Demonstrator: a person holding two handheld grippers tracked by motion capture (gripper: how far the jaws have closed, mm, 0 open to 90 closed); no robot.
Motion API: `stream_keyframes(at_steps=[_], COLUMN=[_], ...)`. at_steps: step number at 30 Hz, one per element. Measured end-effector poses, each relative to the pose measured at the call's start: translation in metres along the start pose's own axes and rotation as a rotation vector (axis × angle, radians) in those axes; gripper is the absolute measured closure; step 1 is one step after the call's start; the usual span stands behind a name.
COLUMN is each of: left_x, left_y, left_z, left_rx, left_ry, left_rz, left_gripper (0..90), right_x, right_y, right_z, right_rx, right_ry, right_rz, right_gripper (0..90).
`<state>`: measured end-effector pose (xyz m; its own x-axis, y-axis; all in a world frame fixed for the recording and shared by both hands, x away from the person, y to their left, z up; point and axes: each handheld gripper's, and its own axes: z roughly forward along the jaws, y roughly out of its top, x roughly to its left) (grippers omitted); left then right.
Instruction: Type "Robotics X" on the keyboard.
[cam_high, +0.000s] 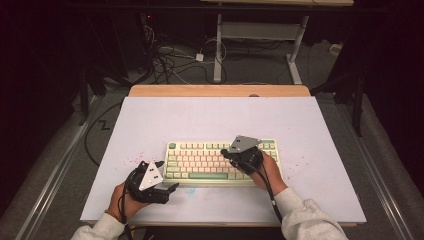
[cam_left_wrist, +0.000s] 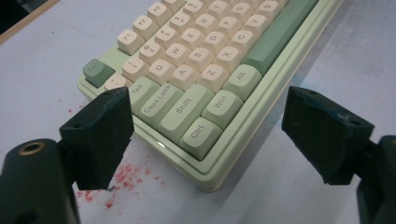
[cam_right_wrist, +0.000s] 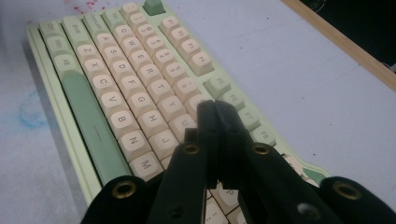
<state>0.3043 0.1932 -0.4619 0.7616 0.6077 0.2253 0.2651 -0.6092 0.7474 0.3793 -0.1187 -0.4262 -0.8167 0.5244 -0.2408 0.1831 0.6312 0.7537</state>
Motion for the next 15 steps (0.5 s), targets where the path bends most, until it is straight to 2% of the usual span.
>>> stream_keyframes(at_steps=[13,15], left_x=[0.005,0.005], left_y=[0.001,0.002], left_z=[-0.004,-0.005], left_rx=[-0.025,-0.032], left_ry=[0.003,0.006], left_rz=[-0.043,-0.049], left_gripper=[19.9,31.5], right_x=[-0.002,-0.003], right_y=[-0.010,-0.012], right_z=[-0.028,-0.034], right_rx=[-0.066,-0.078], right_ry=[-0.015,-0.019], right_rz=[0.021,0.023], right_gripper=[90.0,90.0])
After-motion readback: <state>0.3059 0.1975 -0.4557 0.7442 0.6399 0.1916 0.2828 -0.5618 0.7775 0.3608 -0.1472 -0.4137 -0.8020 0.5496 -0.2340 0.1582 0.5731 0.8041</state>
